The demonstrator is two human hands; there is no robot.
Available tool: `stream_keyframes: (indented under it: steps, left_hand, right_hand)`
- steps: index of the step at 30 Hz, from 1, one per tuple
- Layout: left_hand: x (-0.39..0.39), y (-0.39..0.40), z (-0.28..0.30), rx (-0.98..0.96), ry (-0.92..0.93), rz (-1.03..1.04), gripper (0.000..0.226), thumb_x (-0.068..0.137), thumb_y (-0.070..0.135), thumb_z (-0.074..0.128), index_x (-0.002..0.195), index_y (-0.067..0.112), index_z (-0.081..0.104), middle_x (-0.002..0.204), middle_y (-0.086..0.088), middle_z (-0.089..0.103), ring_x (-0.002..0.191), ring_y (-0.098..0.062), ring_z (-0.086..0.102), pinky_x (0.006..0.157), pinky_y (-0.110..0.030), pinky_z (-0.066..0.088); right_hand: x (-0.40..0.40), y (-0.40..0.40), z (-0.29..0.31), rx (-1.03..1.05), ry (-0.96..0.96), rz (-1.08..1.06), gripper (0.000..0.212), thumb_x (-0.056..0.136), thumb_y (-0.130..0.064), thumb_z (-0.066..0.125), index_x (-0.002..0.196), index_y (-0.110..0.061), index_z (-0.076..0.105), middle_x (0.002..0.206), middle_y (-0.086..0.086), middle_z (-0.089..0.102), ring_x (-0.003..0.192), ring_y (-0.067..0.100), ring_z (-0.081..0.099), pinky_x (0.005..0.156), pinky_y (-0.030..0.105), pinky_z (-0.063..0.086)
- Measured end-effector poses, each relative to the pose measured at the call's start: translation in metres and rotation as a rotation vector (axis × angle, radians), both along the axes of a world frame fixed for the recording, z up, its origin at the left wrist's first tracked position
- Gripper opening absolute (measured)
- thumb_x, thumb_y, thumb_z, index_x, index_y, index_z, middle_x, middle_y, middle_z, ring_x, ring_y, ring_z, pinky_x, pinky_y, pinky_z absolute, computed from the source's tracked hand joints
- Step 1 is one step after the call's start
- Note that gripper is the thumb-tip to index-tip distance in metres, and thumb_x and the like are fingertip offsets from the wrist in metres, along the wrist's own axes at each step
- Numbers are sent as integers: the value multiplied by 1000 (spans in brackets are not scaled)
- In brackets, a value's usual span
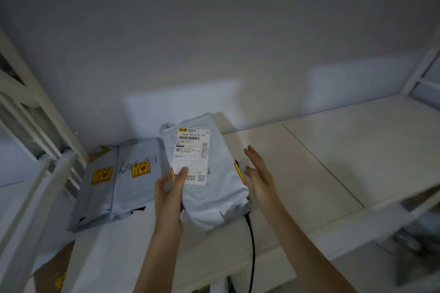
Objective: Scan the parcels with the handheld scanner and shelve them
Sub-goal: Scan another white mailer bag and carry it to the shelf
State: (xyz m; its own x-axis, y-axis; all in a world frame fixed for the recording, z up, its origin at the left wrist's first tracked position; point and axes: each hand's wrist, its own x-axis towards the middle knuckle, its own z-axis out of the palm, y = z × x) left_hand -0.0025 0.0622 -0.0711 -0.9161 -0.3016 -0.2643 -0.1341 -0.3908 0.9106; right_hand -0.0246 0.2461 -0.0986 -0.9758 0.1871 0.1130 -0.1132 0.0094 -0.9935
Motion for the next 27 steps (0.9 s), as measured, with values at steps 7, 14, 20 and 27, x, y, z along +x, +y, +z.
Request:
stream_keyframes:
  steps: [7,14,20,27]
  left_hand:
    - [-12,66,30,20,4,-164,40,82,34,70,105,12,46,98,-7,66,83,-18,66,64,-31,52]
    - [-1,151,66,66,150,-652,48,77,37,69,116,10,63,109,-8,72,98,-21,70,81,-32,54]
    - [40,240,101,-162,511,-944,63,74,21,68,133,18,49,117,5,70,107,-13,66,81,-23,54]
    - [97,356,152,-310,670,-942,65,69,39,65,131,23,53,118,18,63,101,8,62,79,-7,50]
  right_hand:
    - [36,69,53,-198,-13,312,95,53,-22,56,145,-11,33,150,4,38,138,19,37,111,34,35]
    - [70,152,88,-133,69,129,49,89,-22,44,138,-23,44,132,-7,59,124,13,55,94,25,49]
    - [134,241,131,2,117,-36,46,82,-10,50,117,-40,45,115,-27,60,102,-13,60,82,8,47]
    - [218,345,182,233,213,-204,61,85,-52,52,140,-32,37,132,-19,55,116,-9,53,101,19,44]
